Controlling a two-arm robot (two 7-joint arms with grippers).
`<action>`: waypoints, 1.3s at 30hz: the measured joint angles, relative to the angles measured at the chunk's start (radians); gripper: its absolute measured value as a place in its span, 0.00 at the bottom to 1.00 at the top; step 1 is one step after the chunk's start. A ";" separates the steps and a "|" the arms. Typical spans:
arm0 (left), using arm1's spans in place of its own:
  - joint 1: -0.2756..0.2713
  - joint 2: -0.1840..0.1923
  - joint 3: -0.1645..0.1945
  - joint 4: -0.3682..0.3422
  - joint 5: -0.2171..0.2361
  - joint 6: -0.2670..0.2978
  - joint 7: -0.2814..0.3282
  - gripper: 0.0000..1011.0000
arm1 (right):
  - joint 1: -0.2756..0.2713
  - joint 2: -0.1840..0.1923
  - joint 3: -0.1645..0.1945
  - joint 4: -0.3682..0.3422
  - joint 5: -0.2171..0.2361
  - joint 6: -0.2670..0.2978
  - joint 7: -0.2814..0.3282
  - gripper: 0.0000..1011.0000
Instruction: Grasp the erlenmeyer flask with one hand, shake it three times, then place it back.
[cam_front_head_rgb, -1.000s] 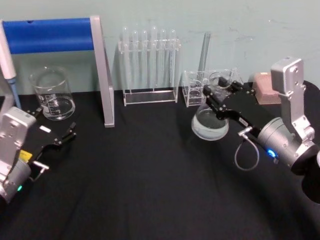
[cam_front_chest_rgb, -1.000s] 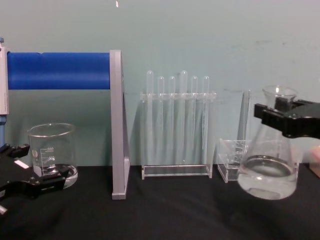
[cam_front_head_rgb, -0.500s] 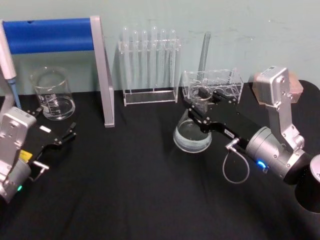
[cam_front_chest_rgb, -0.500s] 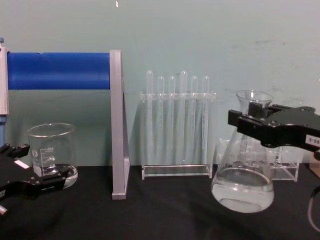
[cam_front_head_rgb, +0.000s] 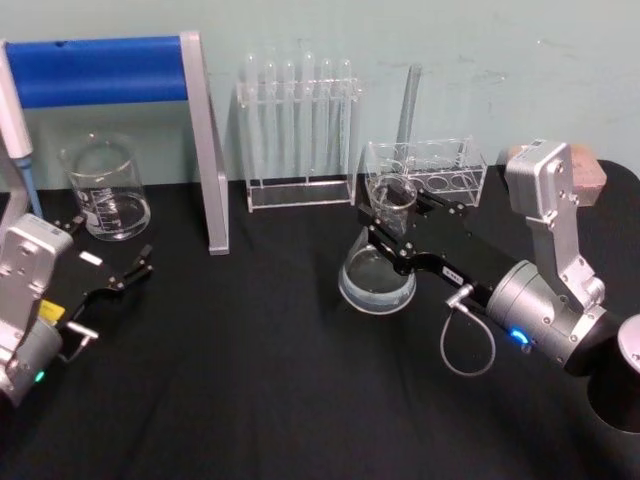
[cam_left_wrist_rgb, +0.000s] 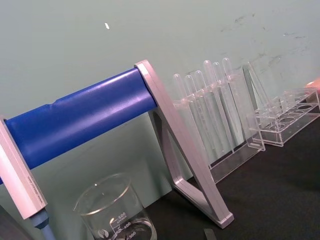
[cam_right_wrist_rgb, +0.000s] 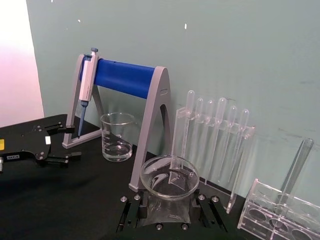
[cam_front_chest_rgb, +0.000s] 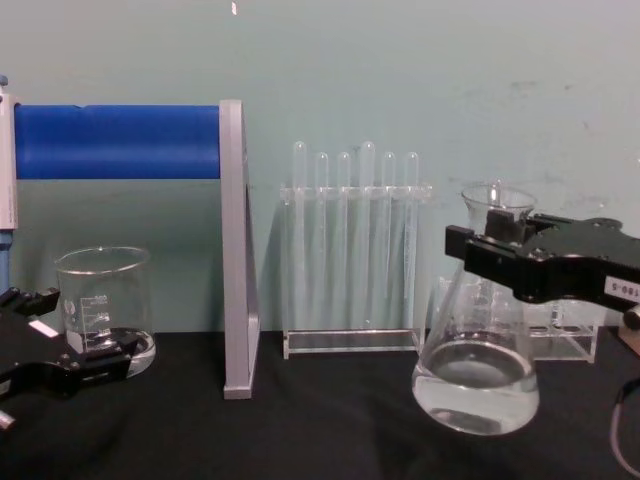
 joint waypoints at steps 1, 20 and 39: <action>0.000 0.000 0.000 0.000 0.000 0.000 0.000 0.99 | 0.000 0.001 -0.001 0.000 0.001 0.000 0.000 0.45; 0.000 0.000 0.000 0.000 0.000 0.000 0.000 0.99 | -0.007 0.006 -0.021 0.016 -0.001 0.000 -0.008 0.44; 0.000 0.000 0.000 0.000 0.000 0.000 0.000 0.99 | -0.018 -0.007 -0.038 0.061 -0.023 -0.003 -0.011 0.44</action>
